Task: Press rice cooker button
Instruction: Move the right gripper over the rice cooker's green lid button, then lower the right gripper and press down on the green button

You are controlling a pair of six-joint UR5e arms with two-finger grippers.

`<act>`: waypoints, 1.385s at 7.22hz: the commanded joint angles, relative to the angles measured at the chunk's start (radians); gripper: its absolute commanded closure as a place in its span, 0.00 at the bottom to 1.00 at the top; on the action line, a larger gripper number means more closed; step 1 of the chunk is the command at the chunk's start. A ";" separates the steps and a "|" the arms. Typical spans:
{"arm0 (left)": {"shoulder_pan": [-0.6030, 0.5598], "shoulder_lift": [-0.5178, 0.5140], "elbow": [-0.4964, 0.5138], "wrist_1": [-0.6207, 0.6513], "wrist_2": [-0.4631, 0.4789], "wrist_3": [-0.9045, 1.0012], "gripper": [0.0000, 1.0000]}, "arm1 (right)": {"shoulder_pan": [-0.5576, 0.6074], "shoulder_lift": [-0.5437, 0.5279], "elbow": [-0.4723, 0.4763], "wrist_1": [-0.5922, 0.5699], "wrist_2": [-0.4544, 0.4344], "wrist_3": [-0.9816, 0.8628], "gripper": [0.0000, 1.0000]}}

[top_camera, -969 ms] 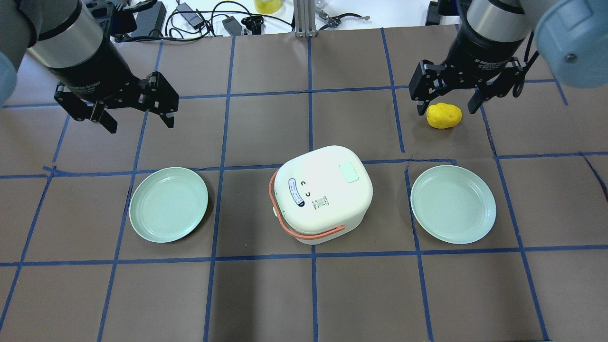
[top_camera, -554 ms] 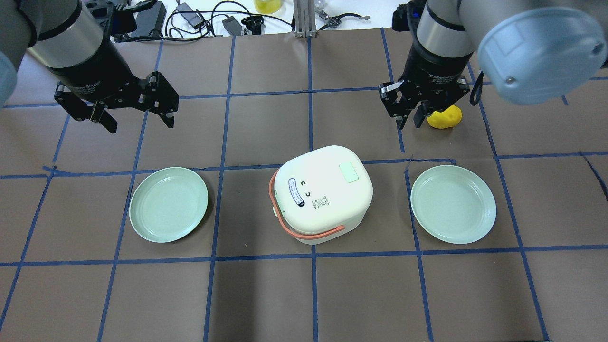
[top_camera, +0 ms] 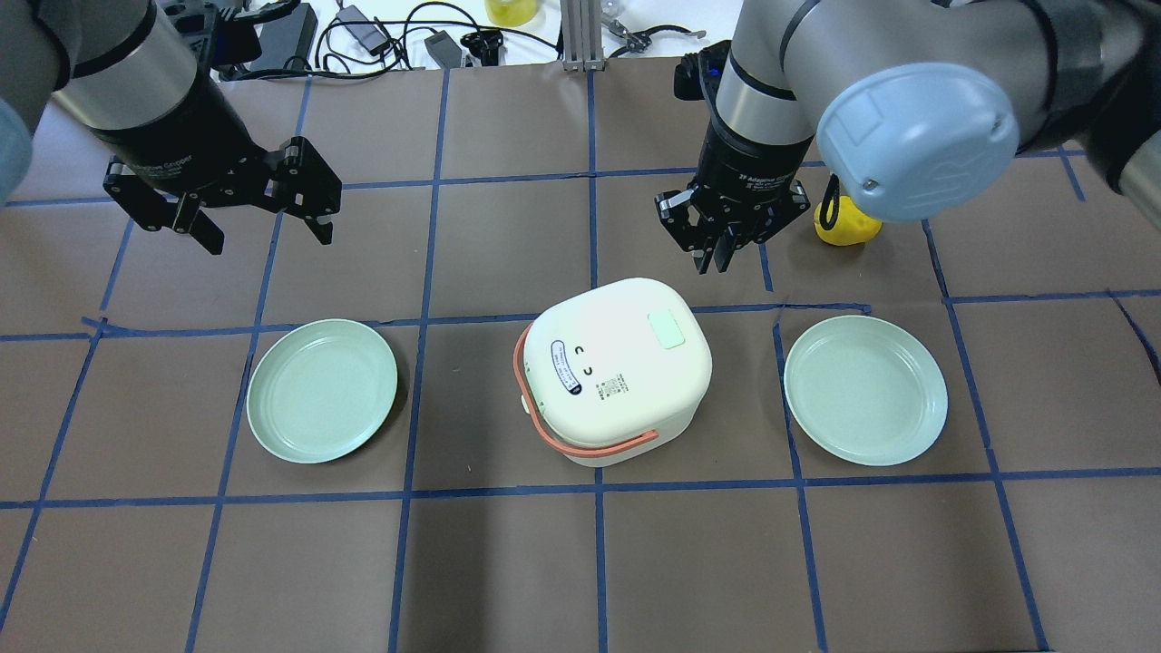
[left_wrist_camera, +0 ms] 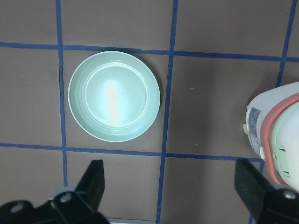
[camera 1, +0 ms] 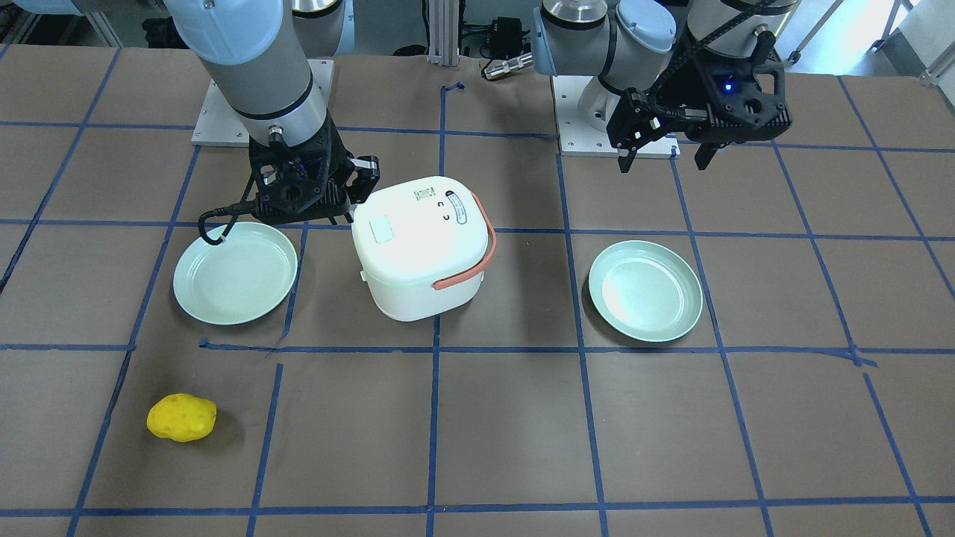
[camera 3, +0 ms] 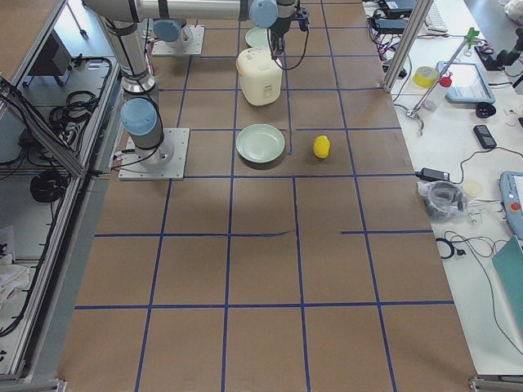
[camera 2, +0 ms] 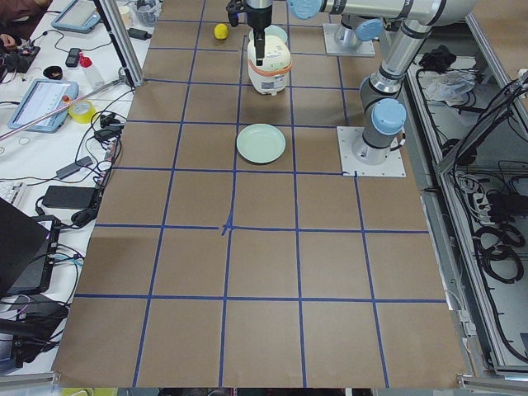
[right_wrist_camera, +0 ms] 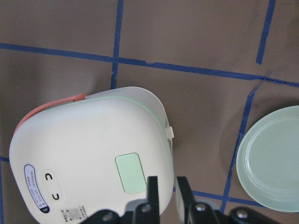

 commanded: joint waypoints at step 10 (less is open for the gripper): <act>0.000 0.000 0.000 0.000 0.000 0.000 0.00 | 0.022 0.027 0.119 -0.148 0.085 0.020 0.87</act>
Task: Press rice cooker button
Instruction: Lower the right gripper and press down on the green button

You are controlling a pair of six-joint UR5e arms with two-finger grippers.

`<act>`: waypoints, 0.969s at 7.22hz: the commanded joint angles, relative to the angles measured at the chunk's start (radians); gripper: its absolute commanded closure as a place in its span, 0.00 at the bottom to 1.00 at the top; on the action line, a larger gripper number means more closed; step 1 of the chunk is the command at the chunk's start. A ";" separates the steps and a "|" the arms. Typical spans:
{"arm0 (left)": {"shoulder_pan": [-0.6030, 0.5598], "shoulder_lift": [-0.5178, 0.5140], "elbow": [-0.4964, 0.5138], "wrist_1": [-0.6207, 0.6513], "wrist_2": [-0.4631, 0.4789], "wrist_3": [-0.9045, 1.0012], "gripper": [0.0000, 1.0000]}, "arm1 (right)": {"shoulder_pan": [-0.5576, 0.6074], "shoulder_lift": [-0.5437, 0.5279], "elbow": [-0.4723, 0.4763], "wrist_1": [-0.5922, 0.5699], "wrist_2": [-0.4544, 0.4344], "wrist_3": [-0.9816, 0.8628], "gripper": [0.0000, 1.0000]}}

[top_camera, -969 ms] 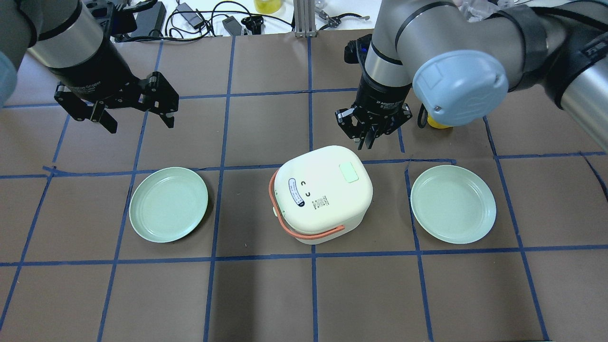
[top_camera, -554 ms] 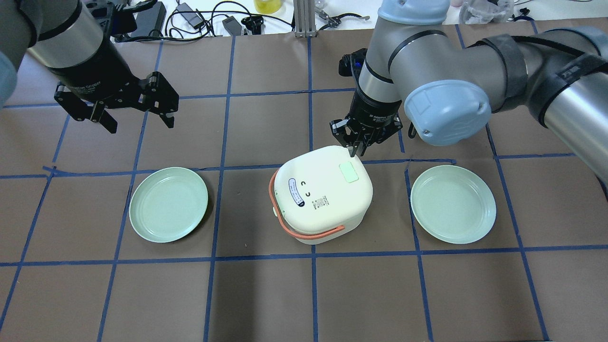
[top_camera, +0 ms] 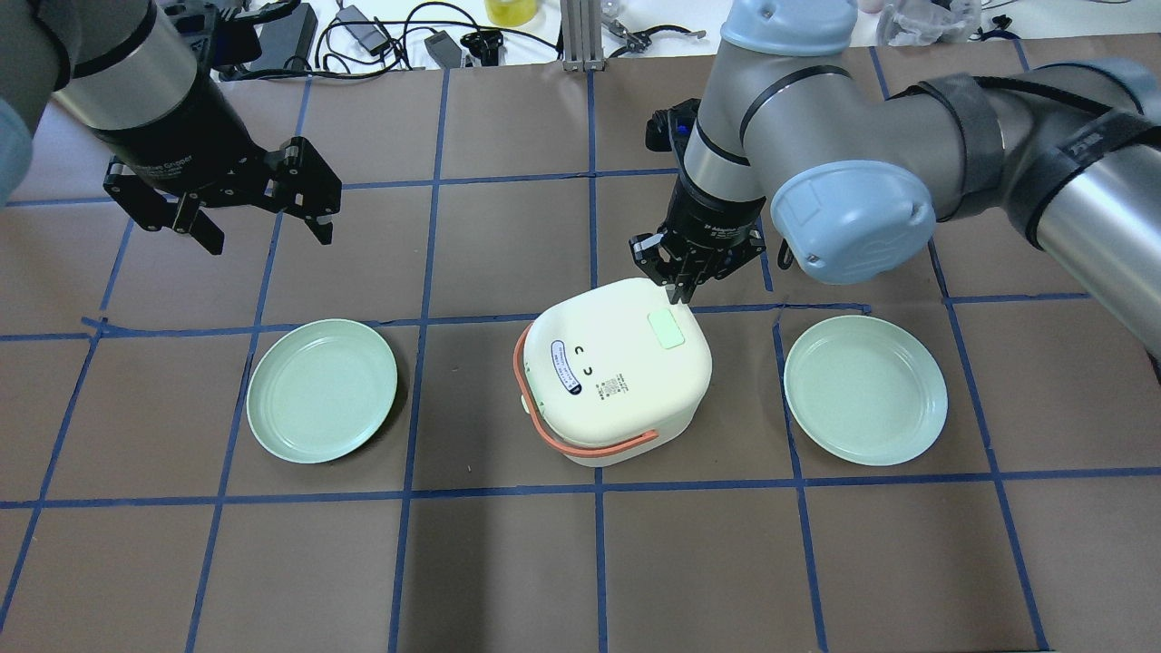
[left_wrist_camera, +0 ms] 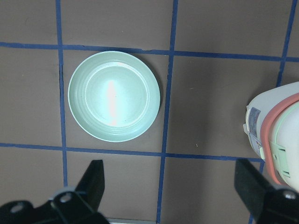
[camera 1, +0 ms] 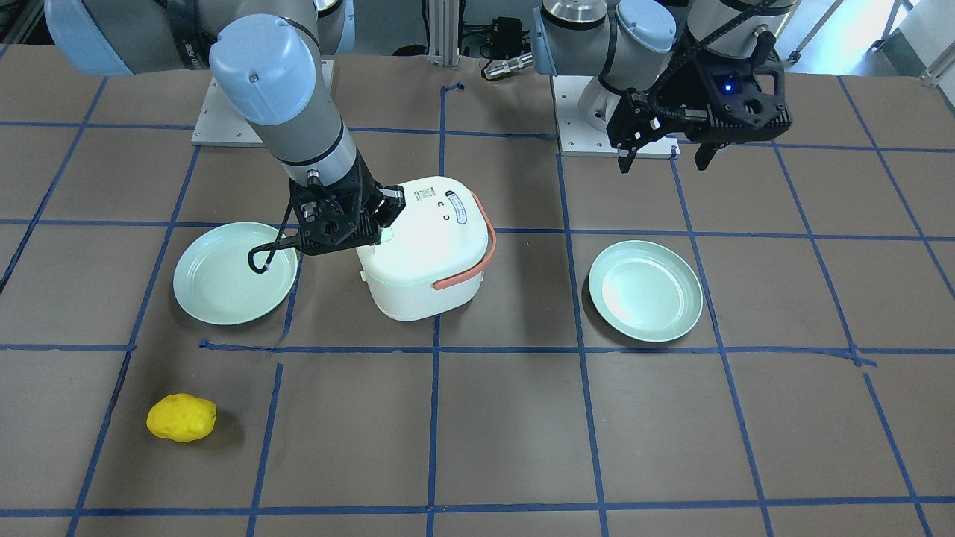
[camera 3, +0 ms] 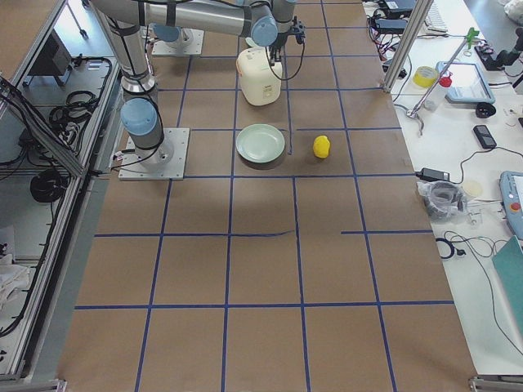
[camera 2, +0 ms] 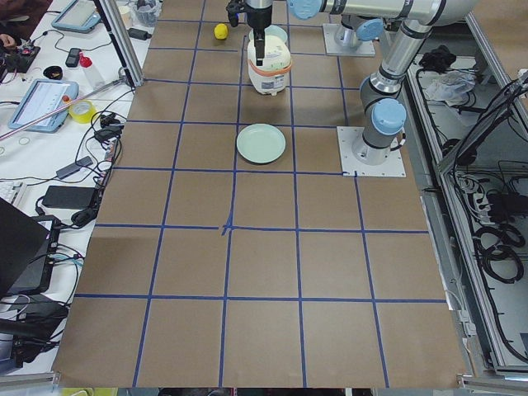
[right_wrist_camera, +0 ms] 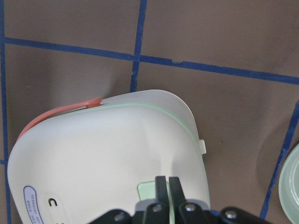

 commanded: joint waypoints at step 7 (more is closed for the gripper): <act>0.000 0.001 0.000 0.000 0.000 0.000 0.00 | 0.001 0.004 0.032 0.017 0.013 0.009 0.88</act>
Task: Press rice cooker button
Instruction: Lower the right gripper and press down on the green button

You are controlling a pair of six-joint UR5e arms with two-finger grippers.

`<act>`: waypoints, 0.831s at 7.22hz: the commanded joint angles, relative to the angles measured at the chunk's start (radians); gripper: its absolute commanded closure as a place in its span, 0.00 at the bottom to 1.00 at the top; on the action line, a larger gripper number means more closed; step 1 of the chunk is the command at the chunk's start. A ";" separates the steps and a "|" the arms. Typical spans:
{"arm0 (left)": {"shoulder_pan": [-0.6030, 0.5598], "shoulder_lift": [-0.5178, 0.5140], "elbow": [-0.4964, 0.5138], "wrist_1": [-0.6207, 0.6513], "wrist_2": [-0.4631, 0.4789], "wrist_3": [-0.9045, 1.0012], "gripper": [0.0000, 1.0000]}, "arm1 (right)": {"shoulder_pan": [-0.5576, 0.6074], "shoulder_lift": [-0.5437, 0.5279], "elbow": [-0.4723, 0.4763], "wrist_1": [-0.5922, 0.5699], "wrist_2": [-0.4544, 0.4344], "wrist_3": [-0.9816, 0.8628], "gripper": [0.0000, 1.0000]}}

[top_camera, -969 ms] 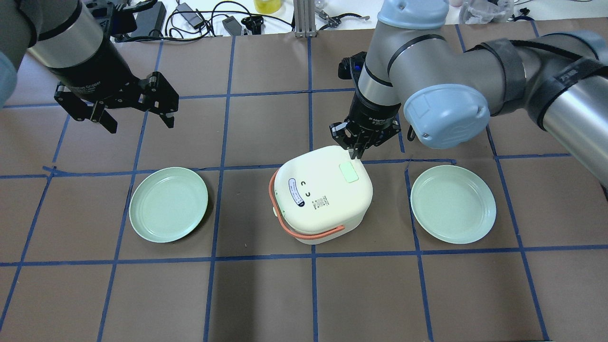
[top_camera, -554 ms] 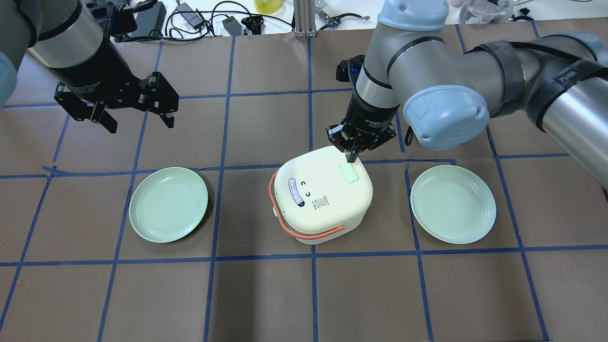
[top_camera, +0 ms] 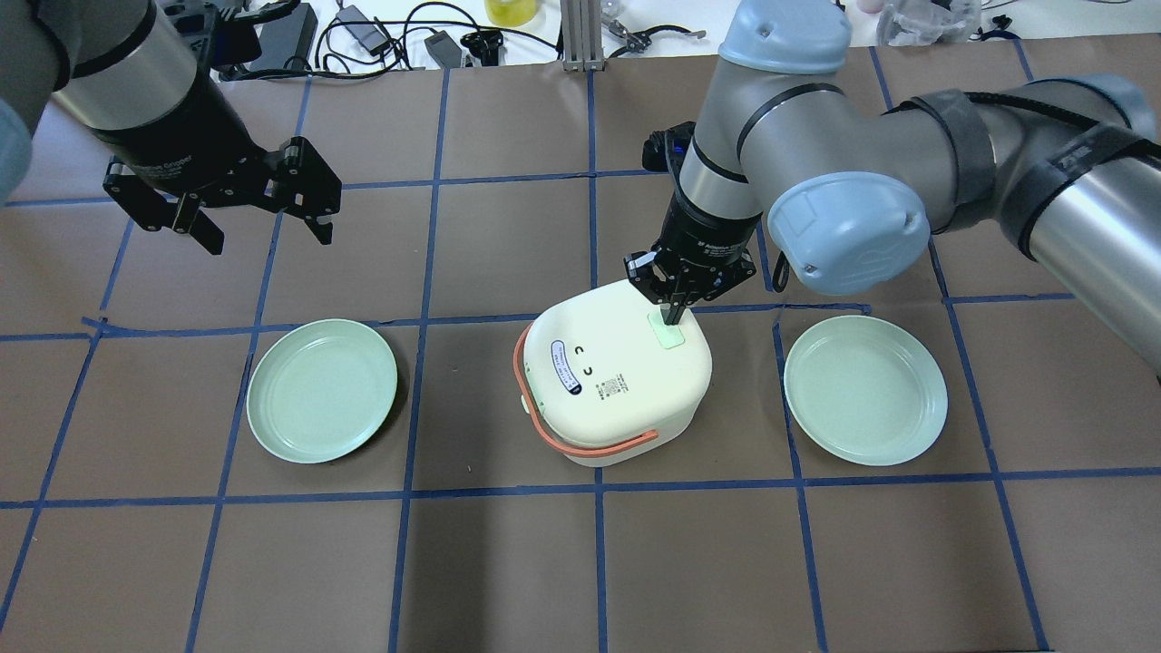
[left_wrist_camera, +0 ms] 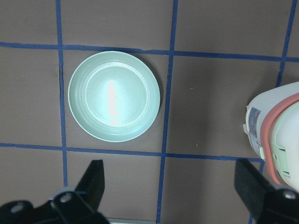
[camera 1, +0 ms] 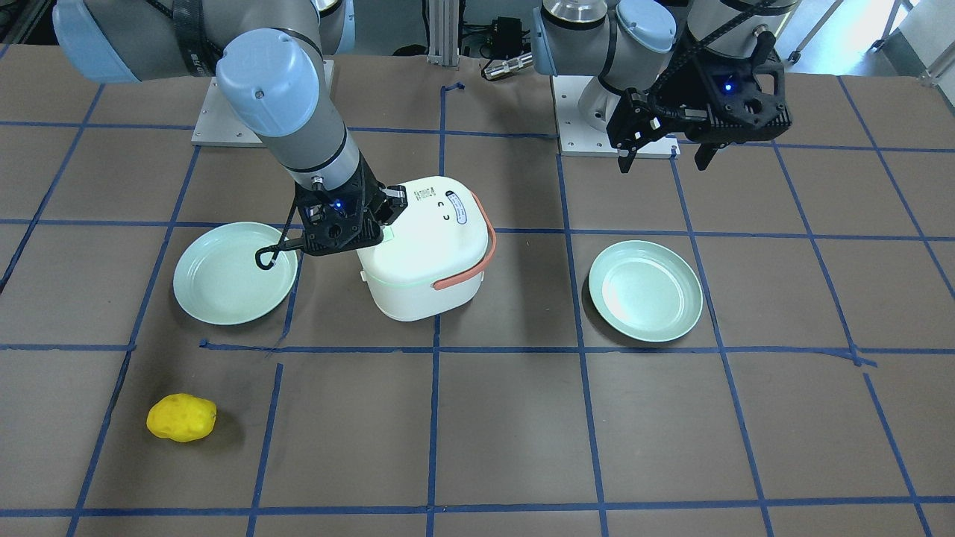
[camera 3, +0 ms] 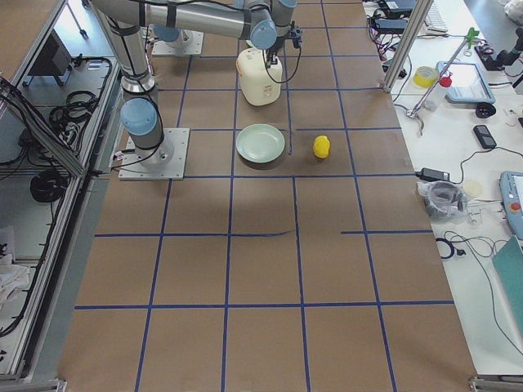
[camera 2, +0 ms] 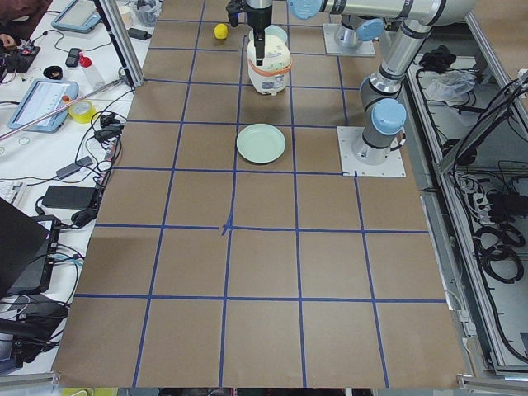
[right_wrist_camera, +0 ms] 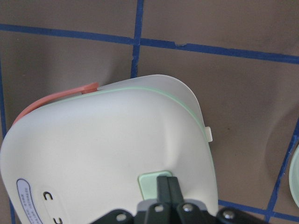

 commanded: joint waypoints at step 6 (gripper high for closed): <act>0.000 0.000 0.000 0.000 0.000 0.000 0.00 | 0.003 -0.017 -0.071 0.074 0.016 0.099 0.82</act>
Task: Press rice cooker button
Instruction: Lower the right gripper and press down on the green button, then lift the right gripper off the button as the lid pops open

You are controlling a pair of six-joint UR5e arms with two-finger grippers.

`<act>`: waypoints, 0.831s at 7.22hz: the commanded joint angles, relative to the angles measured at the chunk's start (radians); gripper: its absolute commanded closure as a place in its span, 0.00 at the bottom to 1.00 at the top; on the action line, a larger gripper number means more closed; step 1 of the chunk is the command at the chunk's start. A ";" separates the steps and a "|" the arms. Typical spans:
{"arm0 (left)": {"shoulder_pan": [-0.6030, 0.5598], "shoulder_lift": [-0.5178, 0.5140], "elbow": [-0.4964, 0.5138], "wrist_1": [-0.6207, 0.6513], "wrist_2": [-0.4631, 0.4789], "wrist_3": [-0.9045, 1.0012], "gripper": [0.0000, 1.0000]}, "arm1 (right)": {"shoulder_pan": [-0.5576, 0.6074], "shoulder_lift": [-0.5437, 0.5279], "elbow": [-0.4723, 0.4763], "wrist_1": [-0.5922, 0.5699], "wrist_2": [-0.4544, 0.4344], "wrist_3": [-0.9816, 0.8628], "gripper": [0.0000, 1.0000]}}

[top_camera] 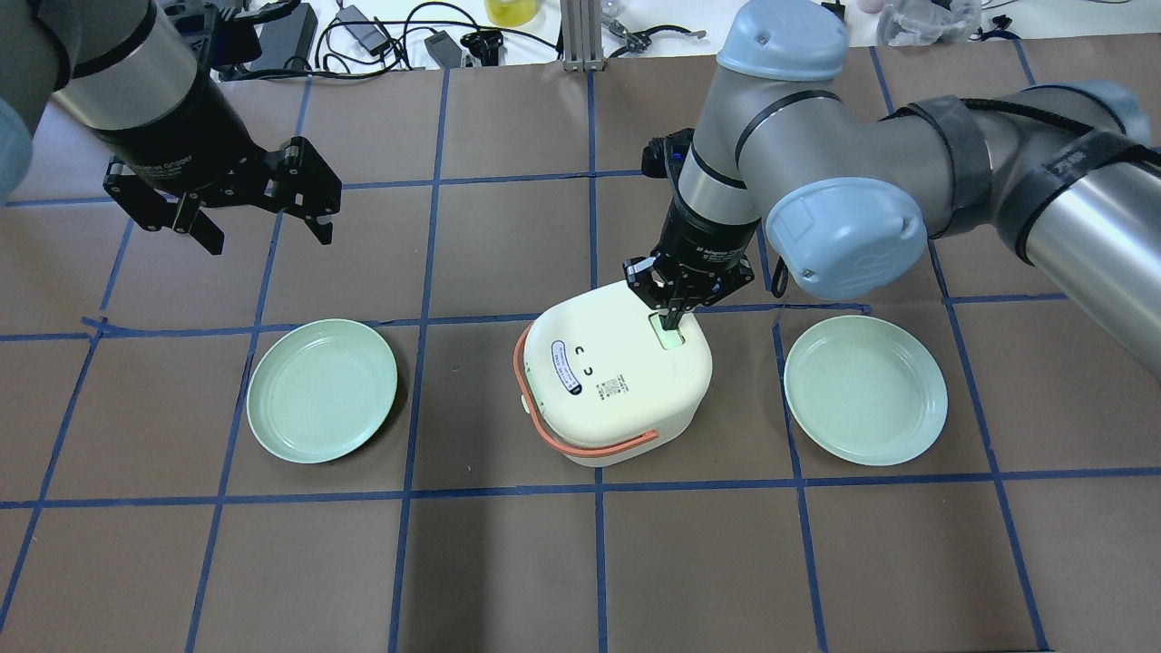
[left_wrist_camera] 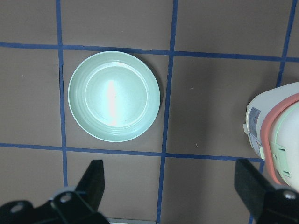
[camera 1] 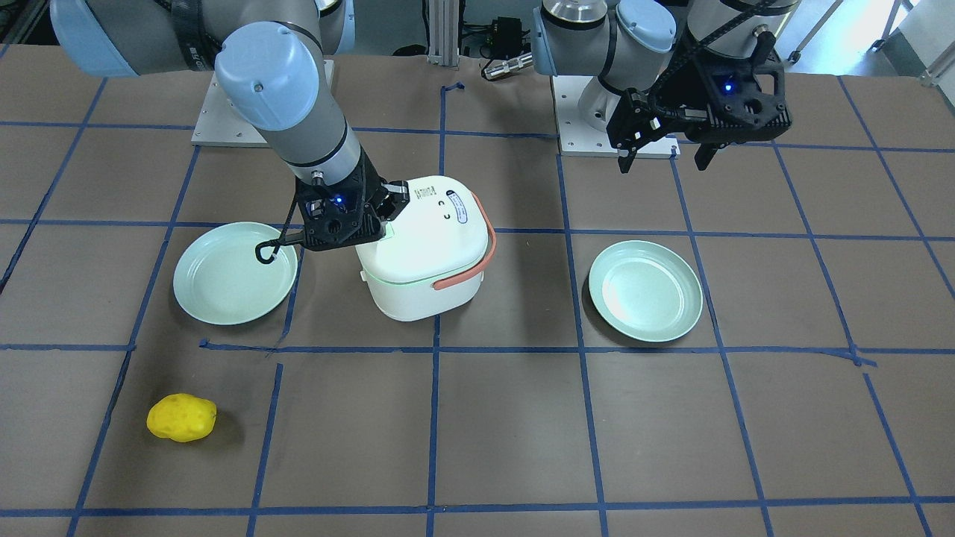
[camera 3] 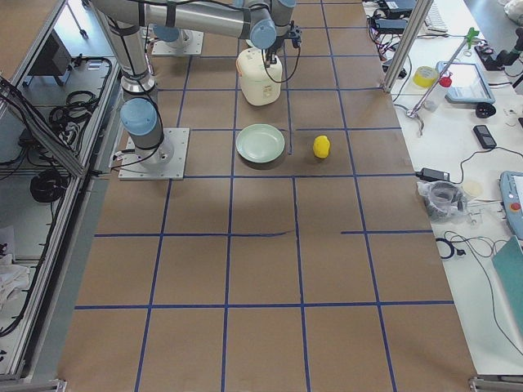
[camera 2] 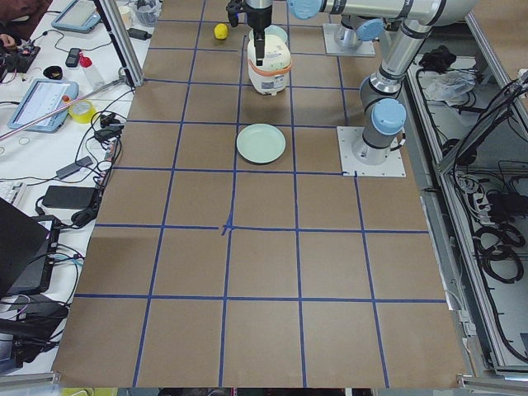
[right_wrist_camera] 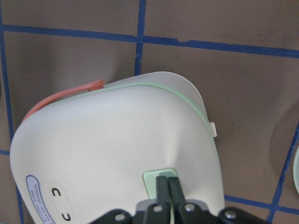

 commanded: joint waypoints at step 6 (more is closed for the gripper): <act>0.000 0.001 0.000 0.000 0.000 0.000 0.00 | -0.021 -0.026 -0.336 0.313 -0.072 0.156 0.00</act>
